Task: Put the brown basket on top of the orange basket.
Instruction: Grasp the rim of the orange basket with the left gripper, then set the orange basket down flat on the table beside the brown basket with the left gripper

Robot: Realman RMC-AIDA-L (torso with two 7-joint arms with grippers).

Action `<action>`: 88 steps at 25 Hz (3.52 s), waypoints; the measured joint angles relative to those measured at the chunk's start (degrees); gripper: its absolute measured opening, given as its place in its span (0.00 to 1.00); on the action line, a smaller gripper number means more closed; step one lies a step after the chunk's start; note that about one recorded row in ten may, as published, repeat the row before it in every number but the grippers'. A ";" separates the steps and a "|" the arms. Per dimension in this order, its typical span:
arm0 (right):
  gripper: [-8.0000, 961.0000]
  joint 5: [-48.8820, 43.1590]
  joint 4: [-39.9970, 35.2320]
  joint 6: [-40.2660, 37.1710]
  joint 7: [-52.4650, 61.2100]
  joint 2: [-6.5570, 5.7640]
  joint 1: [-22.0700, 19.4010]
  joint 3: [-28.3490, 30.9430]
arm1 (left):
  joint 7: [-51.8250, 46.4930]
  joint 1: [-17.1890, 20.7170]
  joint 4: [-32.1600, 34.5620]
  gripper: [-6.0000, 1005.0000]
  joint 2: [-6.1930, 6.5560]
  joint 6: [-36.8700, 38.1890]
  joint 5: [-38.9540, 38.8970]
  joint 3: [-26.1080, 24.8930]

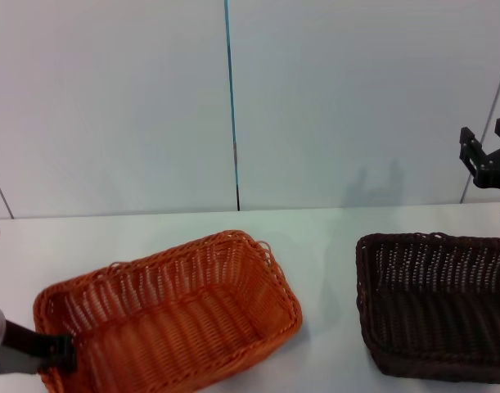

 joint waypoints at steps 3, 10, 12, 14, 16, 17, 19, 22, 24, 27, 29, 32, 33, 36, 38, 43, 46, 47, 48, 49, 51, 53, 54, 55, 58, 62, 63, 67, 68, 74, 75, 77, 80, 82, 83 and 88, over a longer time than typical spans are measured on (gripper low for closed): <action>0.51 -0.13 -0.10 0.02 0.01 0.00 -0.04 -0.06 | 0.14 -1.54 0.13 0.18 1.35 -1.17 -0.01 -0.62; 0.51 -0.09 -0.18 0.02 0.03 0.00 -0.07 -0.07 | 1.46 -4.93 2.64 0.16 4.28 -4.26 -0.13 -3.54; 0.51 -0.06 -0.18 0.02 0.04 0.00 -0.08 -0.03 | 2.38 -5.94 3.36 0.16 4.89 -5.21 -0.23 -5.42; 0.51 0.00 -0.18 0.02 0.04 0.00 -0.09 -0.01 | 3.09 -6.95 3.61 0.16 5.57 -6.20 -0.49 -7.23; 0.51 0.03 -0.16 0.02 0.05 0.00 -0.03 -0.02 | 3.34 -7.51 3.68 0.15 6.00 -6.89 -0.62 -7.84; 0.51 0.04 -0.16 0.02 0.06 0.00 0.00 -0.03 | 3.46 -7.96 3.71 0.15 6.36 -7.38 -0.65 -8.16; 0.51 0.09 -0.16 0.02 0.08 0.00 0.10 -0.05 | 3.51 -8.39 3.74 0.15 6.70 -7.81 -0.68 -8.68; 0.51 0.15 -0.24 0.07 0.22 0.00 0.16 -0.07 | 3.53 -9.10 3.98 0.15 7.40 -8.57 -1.52 -10.29; 0.51 0.17 -0.36 0.15 0.36 0.00 0.23 -0.08 | 3.53 -9.40 4.53 0.15 7.80 -8.68 -2.01 -10.70; 0.52 0.17 -0.51 0.19 0.38 0.00 0.36 -0.19 | 3.48 -10.27 6.94 0.15 8.98 -8.78 -3.18 -11.19; 0.52 0.17 -0.53 0.20 0.34 0.00 0.37 -0.28 | 3.42 -10.84 8.52 0.15 9.68 -8.81 -4.03 -11.22; 0.52 0.17 -0.60 0.20 0.10 0.00 0.39 -0.30 | 3.37 -11.43 9.41 0.15 9.96 -8.55 -4.40 -11.24; 0.52 0.16 -0.63 0.20 0.09 0.00 0.41 -0.30 | 3.38 -11.58 9.63 0.15 9.96 -8.33 -4.41 -11.25; 0.52 0.04 -0.64 0.20 0.08 0.00 0.44 -0.34 | 3.46 -12.25 11.46 0.15 9.83 -7.84 -4.42 -11.25; 0.52 -0.08 -0.64 0.20 0.08 0.00 0.43 -0.39 | 3.52 -12.81 13.01 0.15 9.77 -7.55 -4.46 -11.21; 0.52 -0.12 -0.84 1.75 0.07 0.00 0.03 -0.54 | 3.67 -13.33 13.71 0.15 8.15 -6.94 -4.52 -10.51; 0.52 0.05 -1.05 2.49 0.07 0.00 -0.16 -0.54 | 3.74 -13.77 14.36 0.15 6.80 -6.52 -4.86 -10.46; 0.52 0.07 -1.07 2.53 0.07 0.00 -0.20 -0.53 | 3.77 -13.97 14.56 0.15 6.23 -6.42 -5.05 -10.47; 0.52 0.07 -1.09 2.54 0.07 0.00 -0.21 -0.53 | 3.77 -14.14 14.68 0.15 5.76 -6.43 -5.23 -10.45; 0.52 -0.01 -1.13 2.55 0.07 0.00 -0.22 -0.53 | 3.82 -14.38 14.78 0.15 5.16 -6.33 -5.44 -10.46; 0.52 -0.08 -1.18 2.56 0.07 0.00 -0.22 -0.52 | 3.90 -14.79 14.92 0.15 3.75 -5.96 -5.88 -10.46; 0.52 -0.15 -1.26 2.57 0.07 0.00 -0.19 -0.52 | 3.93 -15.20 15.10 0.15 2.58 -5.33 -6.41 -10.45; 0.52 -0.17 -1.31 2.57 0.07 0.00 -0.18 -0.50 | 3.94 -15.59 15.50 0.15 2.07 -4.89 -6.81 -10.45; 0.52 -0.18 -1.37 2.58 0.07 0.00 -0.17 -0.47 | 3.94 -15.90 16.14 0.15 1.93 -4.54 -7.22 -10.45; 0.52 -0.19 -1.64 2.85 0.07 0.00 -0.23 -0.29 | 4.15 -16.84 18.71 0.15 1.76 -3.28 -8.74 -10.45; 0.52 -0.19 -1.85 3.01 0.07 -0.01 -0.41 -0.14 | 4.38 -17.16 19.93 0.15 1.72 -1.84 -9.38 -10.46; 0.52 -0.19 -1.85 3.01 0.07 -0.03 -0.46 -0.14 | 4.38 -17.16 20.00 0.15 1.71 -1.39 -9.39 -10.45; 0.52 -0.18 -1.54 3.01 0.05 -0.11 -0.65 -0.16 | 4.34 -16.95 20.45 0.15 2.03 1.37 -9.17 -9.50; 0.52 -0.18 -1.45 3.01 0.04 -0.13 -0.67 -0.17 | 4.29 -16.84 20.87 0.15 2.28 2.12 -9.12 -8.93; 0.52 -0.23 -0.88 3.01 0.02 -0.18 -0.70 -0.19 | 4.27 -16.89 23.82 0.15 3.59 5.24 -8.38 -7.62; 0.52 -0.24 -0.86 3.01 0.01 -0.18 -0.69 -0.20 | 4.37 -16.91 24.05 0.15 3.71 5.81 -8.18 -7.21; 0.52 -0.26 -0.84 3.01 0.00 -0.18 -0.69 -0.22 | 4.60 -16.91 24.13 0.15 3.80 6.40 -8.11 -6.83; 0.52 -0.27 -0.76 3.00 0.00 -0.18 -0.67 -0.29 | 5.87 -16.90 24.35 0.15 3.85 7.67 -8.09 -6.77; 0.52 -0.28 -0.61 3.00 -0.01 -0.18 -0.66 -0.32 | 6.33 -16.96 24.49 0.15 3.92 8.77 -8.10 -6.80; 0.52 -0.28 -0.54 3.00 -0.01 -0.18 -0.65 -0.34 | 6.54 -17.03 24.56 0.15 3.98 9.16 -8.18 -6.90; 0.52 -0.27 -0.43 3.00 -0.01 -0.18 -0.65 -0.52 | 7.57 -17.28 24.80 0.15 4.18 10.70 -8.46 -7.26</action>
